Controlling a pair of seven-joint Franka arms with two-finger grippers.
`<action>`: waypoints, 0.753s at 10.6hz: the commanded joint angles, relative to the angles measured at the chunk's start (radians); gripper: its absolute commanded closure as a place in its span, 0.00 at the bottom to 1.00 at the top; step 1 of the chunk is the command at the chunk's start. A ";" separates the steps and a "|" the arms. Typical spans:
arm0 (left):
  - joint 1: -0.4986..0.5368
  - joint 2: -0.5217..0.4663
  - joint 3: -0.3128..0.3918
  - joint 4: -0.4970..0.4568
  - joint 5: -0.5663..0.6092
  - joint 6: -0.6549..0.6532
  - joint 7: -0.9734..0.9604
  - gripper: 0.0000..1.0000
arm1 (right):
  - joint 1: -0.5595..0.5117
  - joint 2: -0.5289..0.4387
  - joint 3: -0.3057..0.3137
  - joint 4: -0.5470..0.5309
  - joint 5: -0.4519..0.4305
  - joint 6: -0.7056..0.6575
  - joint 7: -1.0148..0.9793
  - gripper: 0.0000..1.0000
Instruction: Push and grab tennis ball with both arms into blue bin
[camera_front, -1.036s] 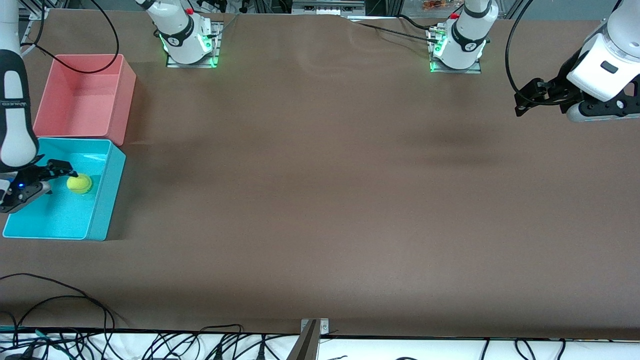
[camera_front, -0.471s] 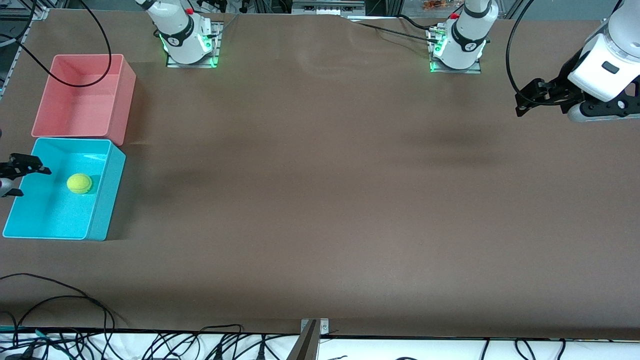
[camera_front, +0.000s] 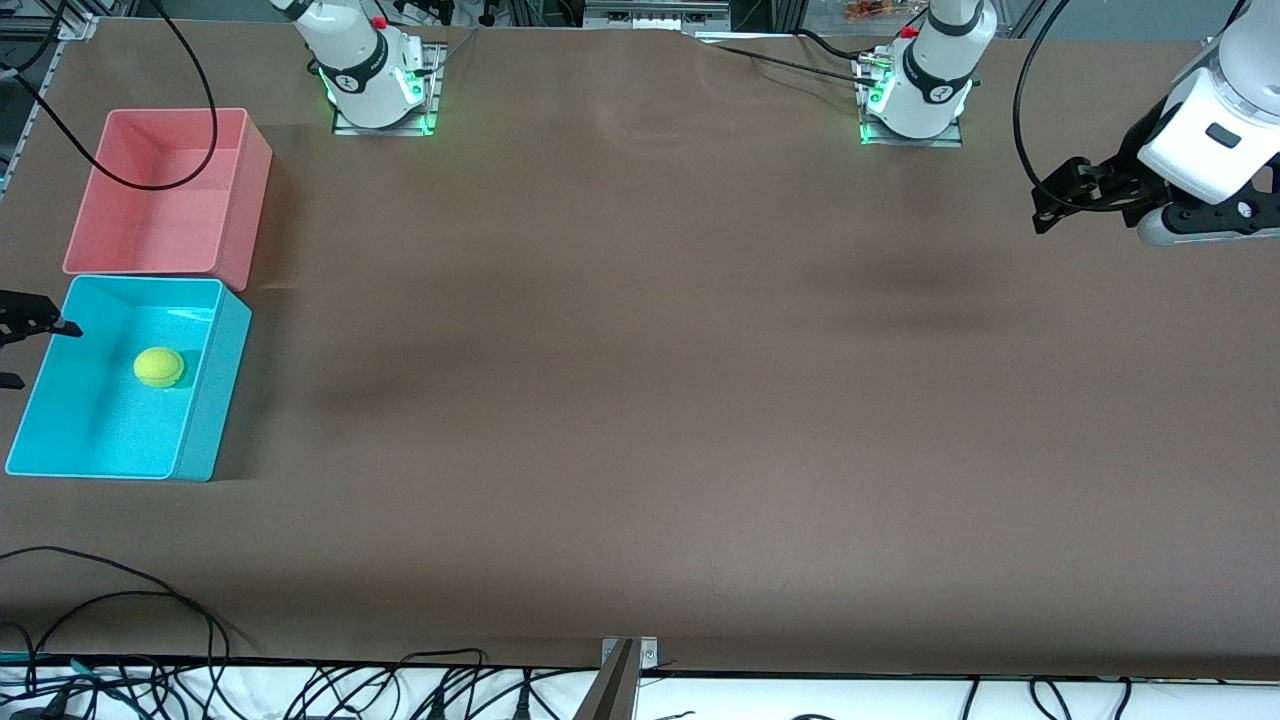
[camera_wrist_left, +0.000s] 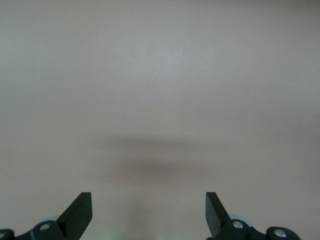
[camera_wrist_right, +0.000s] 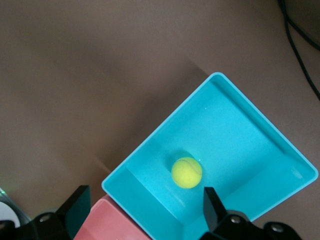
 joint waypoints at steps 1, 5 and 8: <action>0.001 0.012 -0.002 0.030 0.019 -0.018 0.001 0.00 | 0.058 -0.062 -0.005 0.056 0.007 -0.075 0.149 0.00; 0.003 0.012 -0.002 0.030 0.019 -0.018 0.001 0.00 | 0.217 -0.219 -0.077 -0.070 0.005 -0.109 0.425 0.00; 0.006 0.012 -0.001 0.027 0.019 -0.018 0.001 0.00 | 0.297 -0.328 -0.093 -0.219 0.001 -0.081 0.652 0.00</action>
